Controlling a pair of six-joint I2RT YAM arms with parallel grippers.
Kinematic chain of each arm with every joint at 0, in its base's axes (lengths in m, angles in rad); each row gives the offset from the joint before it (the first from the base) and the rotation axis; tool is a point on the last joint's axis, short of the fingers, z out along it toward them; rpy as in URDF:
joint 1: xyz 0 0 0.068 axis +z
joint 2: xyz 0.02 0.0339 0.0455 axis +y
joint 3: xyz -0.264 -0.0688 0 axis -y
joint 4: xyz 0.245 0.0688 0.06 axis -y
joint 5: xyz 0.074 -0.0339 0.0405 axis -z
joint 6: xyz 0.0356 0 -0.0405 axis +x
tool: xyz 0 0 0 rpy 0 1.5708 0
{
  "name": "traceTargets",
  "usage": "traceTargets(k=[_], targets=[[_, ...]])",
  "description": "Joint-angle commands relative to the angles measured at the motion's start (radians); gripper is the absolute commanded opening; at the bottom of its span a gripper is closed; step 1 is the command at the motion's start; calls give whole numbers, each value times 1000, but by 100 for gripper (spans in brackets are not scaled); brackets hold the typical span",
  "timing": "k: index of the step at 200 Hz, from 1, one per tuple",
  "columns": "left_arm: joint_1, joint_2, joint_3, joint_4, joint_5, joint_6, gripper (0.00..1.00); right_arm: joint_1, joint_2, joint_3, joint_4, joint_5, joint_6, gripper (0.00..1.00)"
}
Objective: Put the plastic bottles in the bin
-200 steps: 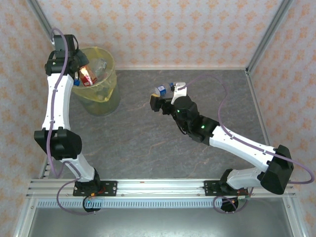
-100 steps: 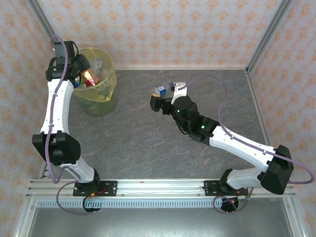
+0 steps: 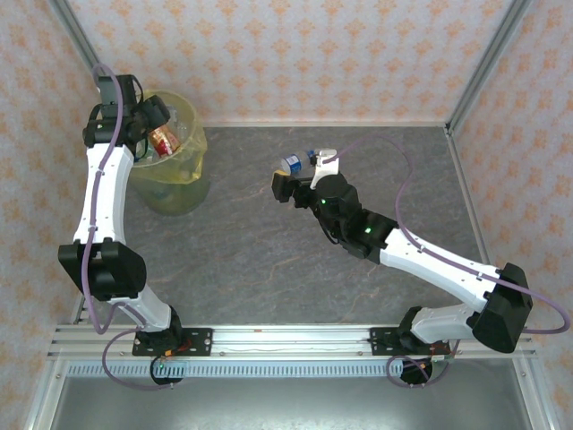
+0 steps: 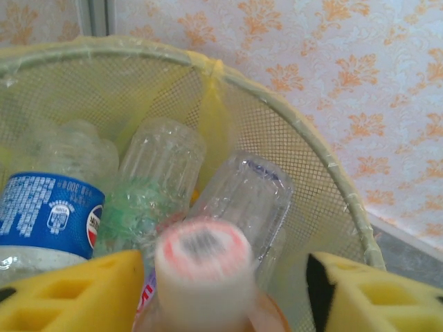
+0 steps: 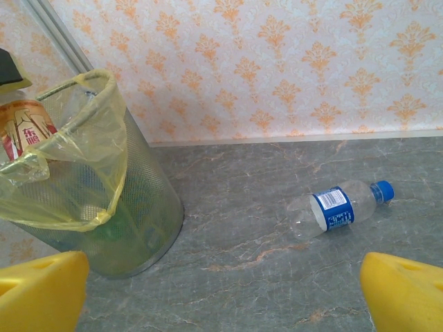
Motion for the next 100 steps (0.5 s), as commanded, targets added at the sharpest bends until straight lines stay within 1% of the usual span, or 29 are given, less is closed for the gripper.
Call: traceTargets(k=[1,5,14,22,38,52,100], targets=[[0,-7,56,-46,-33,8,70,-2,-34,10,13,8,12,100],[1,-8,60,-48,-40,8,72,-2,-34,10,13,9,13,100],[0,-12,70,-52,-62,8,86,-2,-34,8,13,7,13,100],[0,-18,75,-54,-82,8,91,-2,-34,8,13,8,14,100],[0,-32,78,-48,-108,9,91,-2,-32,7,16,7,16,100],[0,-42,78,-39,-106,9,91,-2,-31,6,19,5,16,100],[1,-52,50,-5,-7,-1,92,-2,-27,8,20,2,18,100]])
